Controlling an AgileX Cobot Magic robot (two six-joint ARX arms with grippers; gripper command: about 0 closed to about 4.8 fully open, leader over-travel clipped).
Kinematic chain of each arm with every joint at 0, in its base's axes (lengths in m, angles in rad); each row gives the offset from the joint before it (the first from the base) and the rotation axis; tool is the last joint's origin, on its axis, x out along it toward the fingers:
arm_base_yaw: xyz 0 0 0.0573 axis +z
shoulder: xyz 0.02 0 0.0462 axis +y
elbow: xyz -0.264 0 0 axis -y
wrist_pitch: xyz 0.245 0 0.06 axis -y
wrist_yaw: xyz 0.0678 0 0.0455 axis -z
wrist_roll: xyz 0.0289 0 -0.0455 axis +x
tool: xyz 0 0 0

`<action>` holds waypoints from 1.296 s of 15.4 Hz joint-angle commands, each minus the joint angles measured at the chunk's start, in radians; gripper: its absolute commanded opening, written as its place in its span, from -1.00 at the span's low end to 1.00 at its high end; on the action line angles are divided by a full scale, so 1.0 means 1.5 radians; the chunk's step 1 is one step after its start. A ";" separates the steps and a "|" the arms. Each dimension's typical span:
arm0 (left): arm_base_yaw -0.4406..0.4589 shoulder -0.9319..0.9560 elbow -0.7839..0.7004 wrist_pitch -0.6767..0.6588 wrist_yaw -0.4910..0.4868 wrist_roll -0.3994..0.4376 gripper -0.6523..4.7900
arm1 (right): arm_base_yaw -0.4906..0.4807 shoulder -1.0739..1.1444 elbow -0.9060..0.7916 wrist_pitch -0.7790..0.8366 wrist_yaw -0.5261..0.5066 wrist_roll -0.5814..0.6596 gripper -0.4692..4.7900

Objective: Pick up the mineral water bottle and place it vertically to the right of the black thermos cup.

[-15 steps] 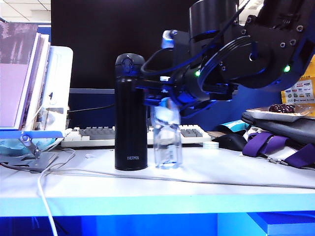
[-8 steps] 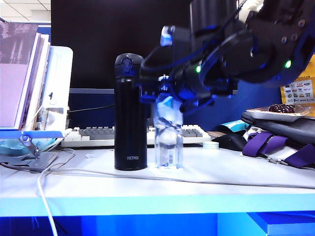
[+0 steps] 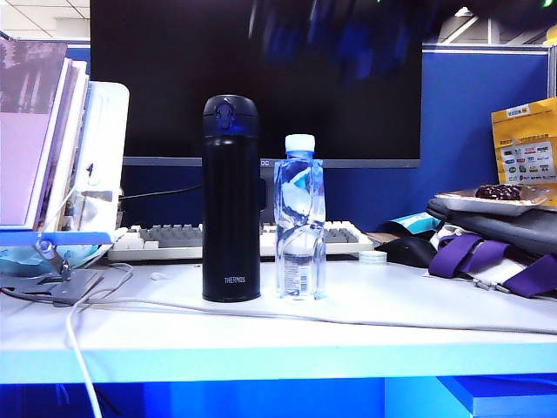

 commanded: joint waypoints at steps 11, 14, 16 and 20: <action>0.000 -0.002 0.000 -0.009 0.001 0.002 -0.77 | 0.033 -0.791 0.002 -0.711 0.064 -0.102 -0.83; 0.000 -0.002 0.000 -0.009 0.001 0.002 -0.77 | 0.033 -0.893 0.002 -0.953 0.065 -0.107 -0.83; 0.000 -0.002 0.000 -0.009 0.001 0.002 -0.77 | 0.033 -0.910 0.002 -1.038 0.054 -0.114 -0.83; 0.000 -0.002 0.000 -0.009 0.001 0.002 -0.77 | 0.034 -0.911 -0.030 -1.077 -0.129 -0.089 -0.83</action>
